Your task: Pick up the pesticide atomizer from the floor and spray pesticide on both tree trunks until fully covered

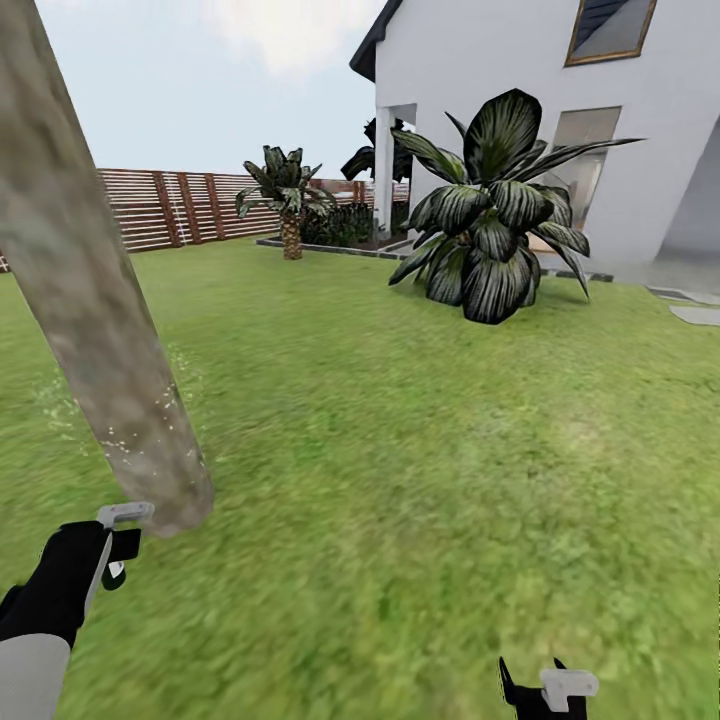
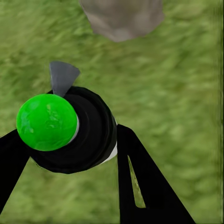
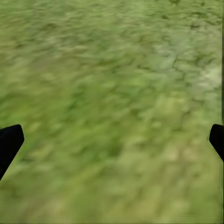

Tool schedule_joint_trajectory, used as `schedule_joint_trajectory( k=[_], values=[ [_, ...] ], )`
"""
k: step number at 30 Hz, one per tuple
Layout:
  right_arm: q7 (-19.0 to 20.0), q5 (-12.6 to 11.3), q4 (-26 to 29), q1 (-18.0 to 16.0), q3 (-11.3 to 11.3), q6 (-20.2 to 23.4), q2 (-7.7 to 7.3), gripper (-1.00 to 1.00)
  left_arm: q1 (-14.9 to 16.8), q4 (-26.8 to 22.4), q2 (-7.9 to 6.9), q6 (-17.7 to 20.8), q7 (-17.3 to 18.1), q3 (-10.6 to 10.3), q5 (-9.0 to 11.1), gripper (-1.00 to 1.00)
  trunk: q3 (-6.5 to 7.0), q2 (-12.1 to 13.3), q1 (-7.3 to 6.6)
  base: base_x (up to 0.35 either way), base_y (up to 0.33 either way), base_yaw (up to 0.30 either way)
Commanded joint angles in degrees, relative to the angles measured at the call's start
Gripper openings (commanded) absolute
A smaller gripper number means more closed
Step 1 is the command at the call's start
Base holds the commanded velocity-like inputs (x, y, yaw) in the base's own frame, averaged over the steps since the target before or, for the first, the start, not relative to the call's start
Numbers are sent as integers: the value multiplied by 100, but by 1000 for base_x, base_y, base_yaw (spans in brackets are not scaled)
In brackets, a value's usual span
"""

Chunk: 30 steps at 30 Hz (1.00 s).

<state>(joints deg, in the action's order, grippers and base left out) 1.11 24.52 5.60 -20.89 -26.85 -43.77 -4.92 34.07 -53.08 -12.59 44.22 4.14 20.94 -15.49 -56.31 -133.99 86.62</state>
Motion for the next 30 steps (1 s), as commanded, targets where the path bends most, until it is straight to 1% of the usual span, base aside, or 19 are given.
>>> schedule_joint_trajectory(
  k=[1,8,16,22,24,28,29,30],
  values=[
    [12,44,-6,-3,-49,-17,0,100,3,-9,2,25,43,8,-58,-100,-5,-2,1,161,-260,4],
    [12,44,-14,-2,-49,-17,7,100,3,-9,11,25,43,6,-51,-100,-5,-2,1,162,-257,42],
    [11,44,-15,-2,-49,-17,9,100,3,-9,3,17,43,9,-59,-100,-5,-2,1,199,-185,258],
    [12,44,-15,-2,-49,-17,9,100,3,-9,4,25,43,15,-53,-100,-5,-2,1,64,-38,272],
    [12,44,-15,-2,-49,-17,9,100,11,-12,5,32,78,-4,-45,-100,-5,-2,1,3,-2,117],
    [12,44,-15,-2,-49,-17,6,100,123,-49,13,87,138,-42,-41,-100,-5,-2,1,0,0,18],
    [12,44,-15,-2,-49,-17,7,100,221,-77,-1,106,139,-44,-24,-100,-5,-2,1,0,0,3],
    [12,44,-15,-2,-49,-17,8,100,448,-77,-24,126,138,-45,-13,-100,-5,-2,1,0,0,1]
  ],
)
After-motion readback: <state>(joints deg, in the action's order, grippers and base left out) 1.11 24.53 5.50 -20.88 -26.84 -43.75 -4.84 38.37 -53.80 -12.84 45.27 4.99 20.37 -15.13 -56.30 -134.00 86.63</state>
